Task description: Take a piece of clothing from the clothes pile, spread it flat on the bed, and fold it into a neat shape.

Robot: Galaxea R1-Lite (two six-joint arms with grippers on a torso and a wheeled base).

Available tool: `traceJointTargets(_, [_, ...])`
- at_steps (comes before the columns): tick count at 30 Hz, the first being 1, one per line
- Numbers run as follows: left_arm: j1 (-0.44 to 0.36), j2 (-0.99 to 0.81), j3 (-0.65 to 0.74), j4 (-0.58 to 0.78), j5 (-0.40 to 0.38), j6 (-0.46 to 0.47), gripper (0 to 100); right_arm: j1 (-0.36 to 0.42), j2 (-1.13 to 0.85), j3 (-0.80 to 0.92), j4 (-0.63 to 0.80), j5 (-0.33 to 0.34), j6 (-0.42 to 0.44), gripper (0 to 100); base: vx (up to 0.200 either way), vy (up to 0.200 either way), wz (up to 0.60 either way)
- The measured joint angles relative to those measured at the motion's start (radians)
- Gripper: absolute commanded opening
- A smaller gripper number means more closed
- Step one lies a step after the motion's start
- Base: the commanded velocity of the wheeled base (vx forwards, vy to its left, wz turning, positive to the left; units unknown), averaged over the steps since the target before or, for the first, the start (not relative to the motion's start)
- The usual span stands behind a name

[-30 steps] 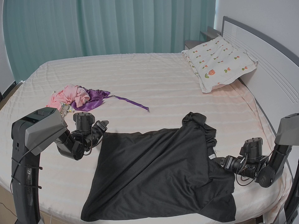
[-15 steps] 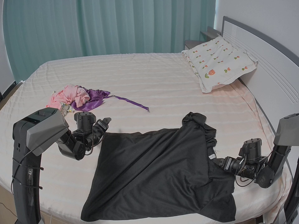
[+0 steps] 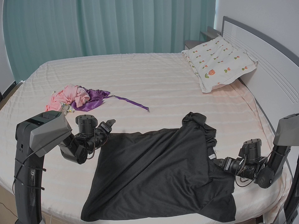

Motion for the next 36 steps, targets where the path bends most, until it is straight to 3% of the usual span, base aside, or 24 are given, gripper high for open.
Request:
traceJointTargets(11, [0.019, 0.030, 0.017, -0.045, 0.012, 0.006, 100, 0.001, 0.000, 0.000, 0.000, 0.000, 0.000, 100, 0.000, 0.000, 0.00])
traceJointTargets(17, [0.018, 0.045, 0.018, -0.046, 0.014, 0.069, 100, 0.000, 0.000, 0.000, 0.000, 0.000, 0.000, 100, 0.000, 0.000, 0.00])
traceJointTargets(18, [0.017, 0.048, 0.018, -0.046, 0.015, 0.074, 0, 0.000, 0.000, 0.000, 0.000, 0.000, 0.000, 100, 0.000, 0.000, 0.00])
traceJointTargets(24, [0.017, 0.058, 0.018, -0.045, 0.037, 0.077, 0, 0.000, 0.000, 0.000, 0.000, 0.000, 0.000, 100, 0.000, 0.000, 0.00])
traceJointTargets(36, [0.029, 0.064, 0.002, -0.118, 0.254, 0.082, 0, -0.010, -0.006, -0.011, -0.072, 0.018, 0.002, 100, 0.000, 0.000, 0.00])
